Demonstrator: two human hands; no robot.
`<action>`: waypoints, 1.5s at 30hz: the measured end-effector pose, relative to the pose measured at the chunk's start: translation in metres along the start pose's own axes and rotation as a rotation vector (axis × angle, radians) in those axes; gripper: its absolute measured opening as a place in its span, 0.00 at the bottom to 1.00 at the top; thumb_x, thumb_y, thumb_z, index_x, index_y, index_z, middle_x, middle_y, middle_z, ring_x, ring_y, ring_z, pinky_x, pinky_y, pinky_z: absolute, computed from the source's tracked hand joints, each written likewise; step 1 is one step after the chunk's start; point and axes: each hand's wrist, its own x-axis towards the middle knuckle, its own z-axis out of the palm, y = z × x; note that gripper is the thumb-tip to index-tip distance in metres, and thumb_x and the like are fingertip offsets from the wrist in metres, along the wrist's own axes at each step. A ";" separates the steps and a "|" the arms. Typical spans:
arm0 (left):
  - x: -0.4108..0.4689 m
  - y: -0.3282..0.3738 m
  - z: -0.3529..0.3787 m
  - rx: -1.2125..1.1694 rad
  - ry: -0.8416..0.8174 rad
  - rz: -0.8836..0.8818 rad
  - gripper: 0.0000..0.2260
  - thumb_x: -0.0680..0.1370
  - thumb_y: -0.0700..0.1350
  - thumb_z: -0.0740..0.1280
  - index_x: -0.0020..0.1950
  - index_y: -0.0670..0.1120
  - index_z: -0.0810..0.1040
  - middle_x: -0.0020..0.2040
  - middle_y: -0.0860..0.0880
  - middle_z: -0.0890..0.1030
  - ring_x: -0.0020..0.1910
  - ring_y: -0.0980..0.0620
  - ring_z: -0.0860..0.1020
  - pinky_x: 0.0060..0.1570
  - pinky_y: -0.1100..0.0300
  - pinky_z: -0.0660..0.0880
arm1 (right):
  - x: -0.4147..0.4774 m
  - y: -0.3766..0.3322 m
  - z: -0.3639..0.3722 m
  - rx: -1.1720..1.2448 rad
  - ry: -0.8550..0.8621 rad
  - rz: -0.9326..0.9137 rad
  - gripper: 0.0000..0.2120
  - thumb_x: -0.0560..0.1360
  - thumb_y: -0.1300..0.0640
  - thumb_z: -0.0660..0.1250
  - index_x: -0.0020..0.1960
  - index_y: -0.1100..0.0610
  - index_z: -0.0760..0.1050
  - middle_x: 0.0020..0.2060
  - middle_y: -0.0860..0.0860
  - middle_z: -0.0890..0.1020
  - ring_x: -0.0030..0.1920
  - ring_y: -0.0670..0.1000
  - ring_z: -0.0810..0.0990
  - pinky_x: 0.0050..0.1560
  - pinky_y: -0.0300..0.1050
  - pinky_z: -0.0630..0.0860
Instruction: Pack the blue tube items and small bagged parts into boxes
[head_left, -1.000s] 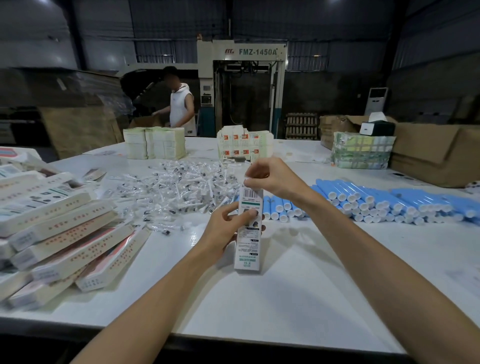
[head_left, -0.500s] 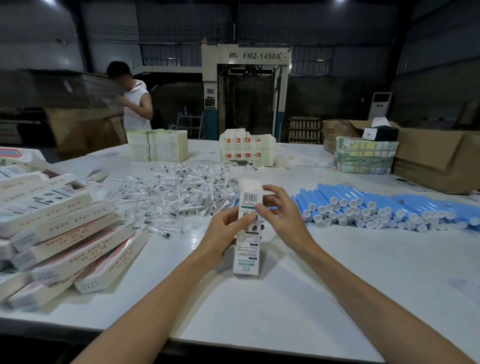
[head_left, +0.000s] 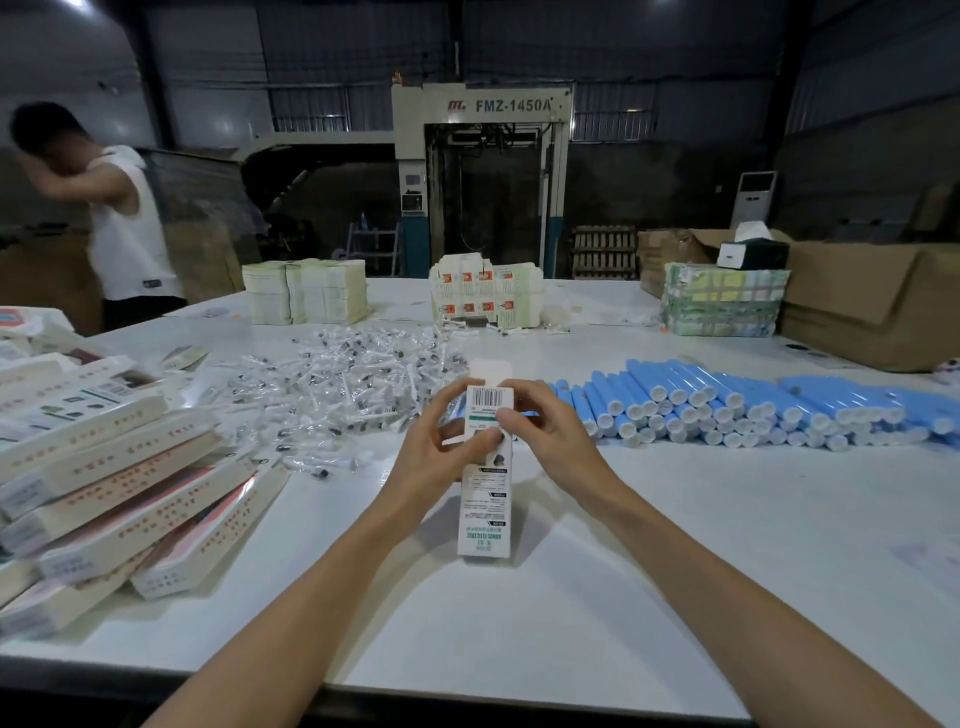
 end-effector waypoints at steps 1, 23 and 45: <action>0.000 0.000 0.000 0.005 0.007 -0.009 0.27 0.79 0.45 0.79 0.75 0.60 0.74 0.59 0.46 0.88 0.59 0.47 0.86 0.49 0.51 0.85 | 0.001 0.000 -0.002 -0.037 -0.016 0.009 0.11 0.83 0.59 0.67 0.65 0.56 0.79 0.59 0.50 0.81 0.59 0.49 0.82 0.61 0.43 0.79; -0.008 0.005 0.006 0.032 -0.090 -0.048 0.27 0.77 0.41 0.80 0.73 0.54 0.76 0.54 0.45 0.89 0.51 0.45 0.88 0.44 0.56 0.84 | -0.003 -0.011 -0.025 0.008 -0.005 -0.016 0.03 0.85 0.63 0.63 0.56 0.61 0.75 0.39 0.59 0.87 0.36 0.56 0.85 0.36 0.48 0.80; -0.011 0.010 0.006 0.122 -0.117 -0.007 0.30 0.75 0.45 0.81 0.70 0.64 0.71 0.56 0.46 0.89 0.50 0.45 0.89 0.44 0.54 0.85 | 0.001 -0.022 -0.021 0.202 0.079 0.246 0.05 0.78 0.61 0.74 0.50 0.64 0.83 0.44 0.59 0.88 0.45 0.56 0.88 0.46 0.48 0.85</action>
